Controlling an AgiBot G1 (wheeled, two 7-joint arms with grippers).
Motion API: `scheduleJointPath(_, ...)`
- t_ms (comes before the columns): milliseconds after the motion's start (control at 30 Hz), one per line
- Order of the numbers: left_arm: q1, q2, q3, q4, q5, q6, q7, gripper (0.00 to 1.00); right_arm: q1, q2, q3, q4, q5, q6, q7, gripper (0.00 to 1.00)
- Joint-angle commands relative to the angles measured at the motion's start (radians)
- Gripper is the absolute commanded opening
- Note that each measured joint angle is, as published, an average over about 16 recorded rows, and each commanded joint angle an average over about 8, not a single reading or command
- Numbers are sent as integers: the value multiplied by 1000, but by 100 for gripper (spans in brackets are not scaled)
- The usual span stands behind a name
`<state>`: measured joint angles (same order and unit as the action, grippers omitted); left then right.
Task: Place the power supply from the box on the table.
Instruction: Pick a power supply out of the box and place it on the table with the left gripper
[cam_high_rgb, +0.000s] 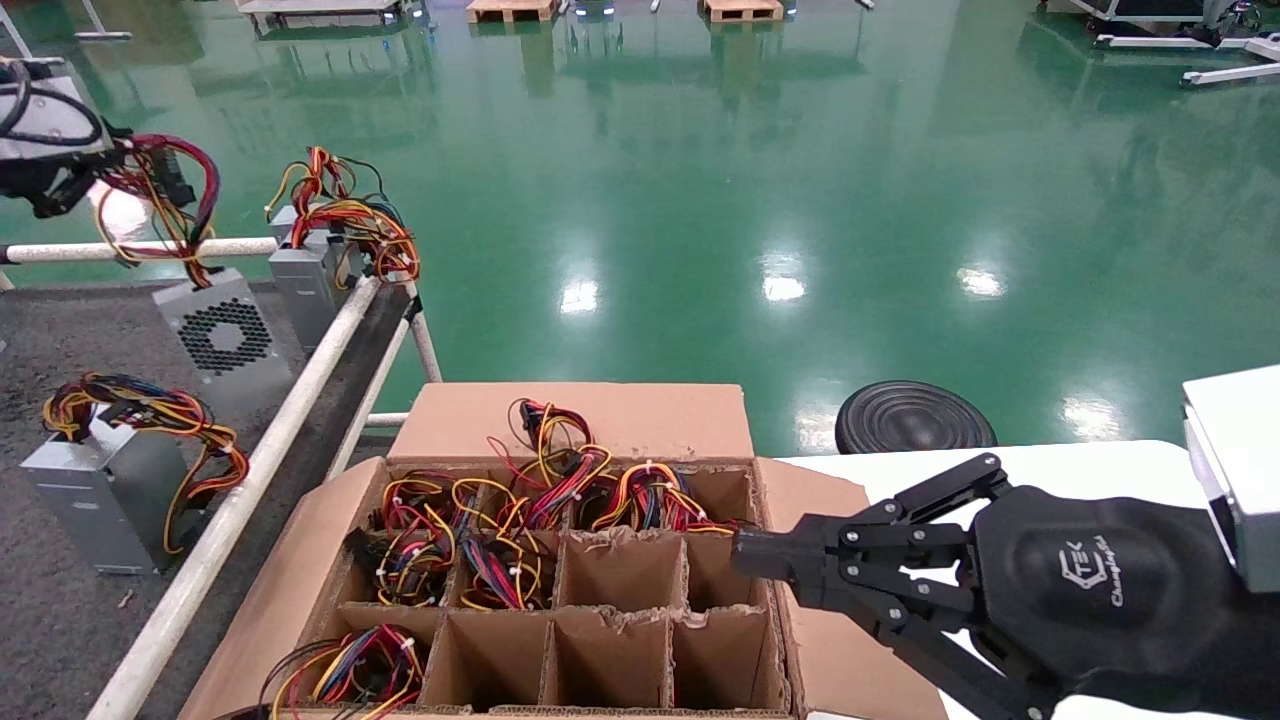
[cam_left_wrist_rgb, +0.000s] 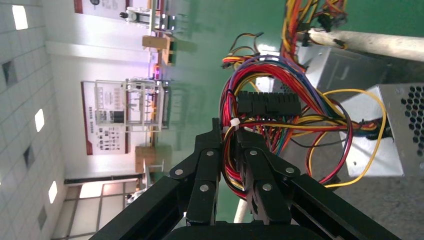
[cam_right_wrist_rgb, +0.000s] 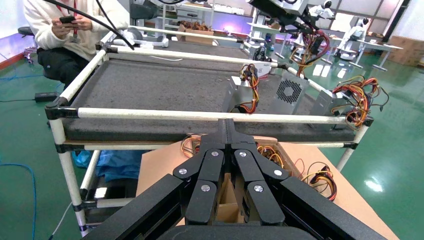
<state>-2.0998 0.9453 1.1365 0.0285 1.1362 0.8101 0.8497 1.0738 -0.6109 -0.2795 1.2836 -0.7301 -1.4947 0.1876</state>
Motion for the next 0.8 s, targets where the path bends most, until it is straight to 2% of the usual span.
scheduleJointPath(33,6,1,1,-1,1,3,-2,0,0,0,0,0,0,0,0,0)
scheduleJointPath(533,62,0,-9,-34,-7,53,-42,0,0,0,0,0,0,0,0,0)
scheduleJointPath(567,63,0,-10,-36,-8,57,-44,5,0,0,0,0,0,0,0,0)
scheduleJointPath(600,64,-1,-10,-39,-8,61,-47,16,0,0,0,0,0,0,0,0)
scheduleJointPath(800,67,-7,-11,-53,-10,85,-60,91,0,0,0,0,0,0,0,0)
